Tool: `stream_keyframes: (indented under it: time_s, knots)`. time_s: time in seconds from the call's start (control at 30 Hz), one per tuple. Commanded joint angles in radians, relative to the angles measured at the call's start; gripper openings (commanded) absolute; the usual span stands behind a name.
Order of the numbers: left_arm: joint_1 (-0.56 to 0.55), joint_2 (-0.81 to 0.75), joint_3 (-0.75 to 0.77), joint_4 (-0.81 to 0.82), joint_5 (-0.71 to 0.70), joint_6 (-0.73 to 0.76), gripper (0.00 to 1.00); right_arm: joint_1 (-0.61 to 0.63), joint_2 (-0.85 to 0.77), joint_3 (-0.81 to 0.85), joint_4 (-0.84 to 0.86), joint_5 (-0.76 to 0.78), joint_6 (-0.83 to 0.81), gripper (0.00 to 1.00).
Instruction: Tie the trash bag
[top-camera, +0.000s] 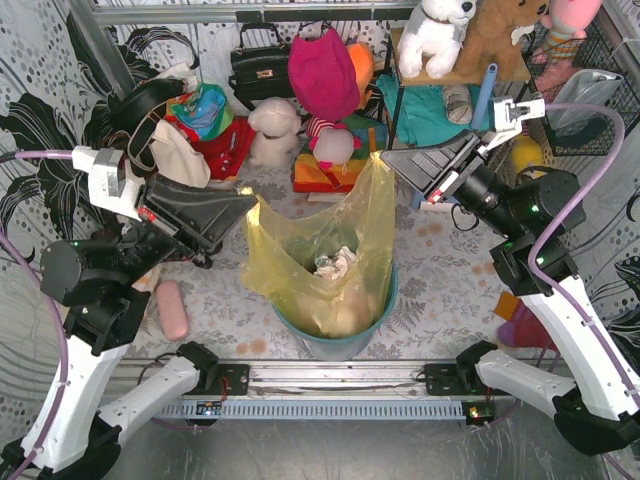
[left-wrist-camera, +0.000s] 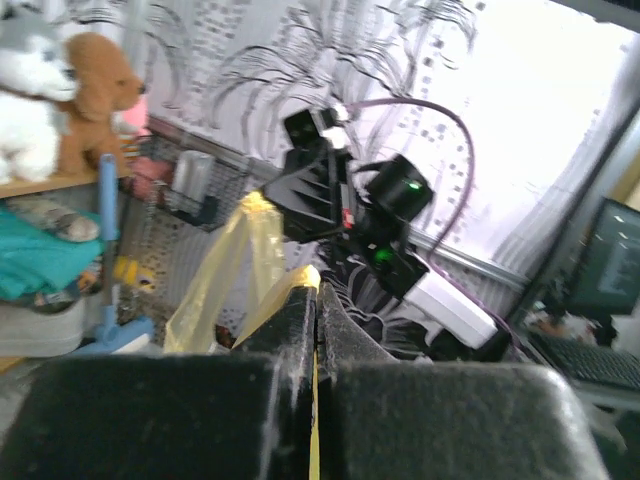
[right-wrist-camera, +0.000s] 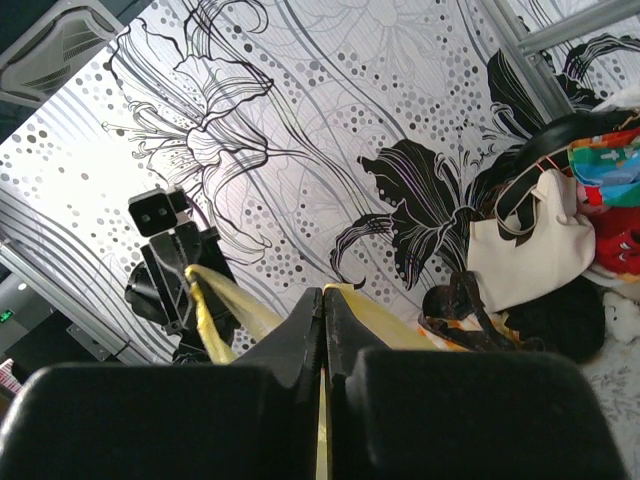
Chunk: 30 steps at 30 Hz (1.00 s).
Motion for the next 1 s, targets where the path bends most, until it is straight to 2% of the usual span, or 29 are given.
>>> stream_keyframes:
  time_s: [0.0,0.1,0.13,0.2,0.27,0.33,0.43,0.5,0.6,0.73,0.83,0.97]
  knots:
    - [0.002,0.002,0.037,-0.123,-0.289,0.082,0.0,0.004,0.015,0.069,0.076,0.009,-0.045,0.0]
    - [0.003,-0.021,0.031,-0.103,-0.414,0.08,0.0,0.003,0.016,0.075,0.123,0.012,-0.043,0.0]
    - [0.001,-0.019,0.029,-0.074,-0.417,0.073,0.0,0.003,0.017,0.077,0.138,0.012,-0.039,0.0]
    - [0.002,0.01,0.036,0.001,-0.338,0.054,0.02,0.004,0.025,0.078,0.165,-0.005,-0.029,0.0]
    - [0.002,0.058,0.063,0.051,-0.217,0.025,0.15,0.004,0.03,0.079,0.163,-0.029,-0.021,0.04]
    - [0.002,0.095,0.098,0.056,-0.116,0.001,0.36,0.003,0.031,0.083,0.132,-0.062,-0.024,0.23]
    - [0.002,0.101,0.117,0.055,-0.03,-0.018,0.49,0.004,0.009,0.078,0.058,-0.074,-0.04,0.39]
    - [0.001,0.083,0.116,0.048,-0.019,-0.018,0.54,0.004,-0.007,0.077,0.03,-0.072,-0.056,0.41]
    - [0.001,0.061,0.126,0.003,-0.023,0.011,0.62,0.003,-0.013,0.087,0.006,-0.079,-0.078,0.43]
    - [0.002,0.067,0.161,-0.15,-0.057,0.067,0.66,0.003,0.002,0.131,-0.088,-0.089,-0.135,0.44]
    - [0.002,0.079,0.181,-0.254,-0.083,0.08,0.73,0.003,0.011,0.161,-0.19,-0.086,-0.19,0.47]
    - [0.001,0.091,0.201,-0.381,-0.096,0.088,0.76,0.003,0.016,0.169,-0.26,-0.128,-0.223,0.54]
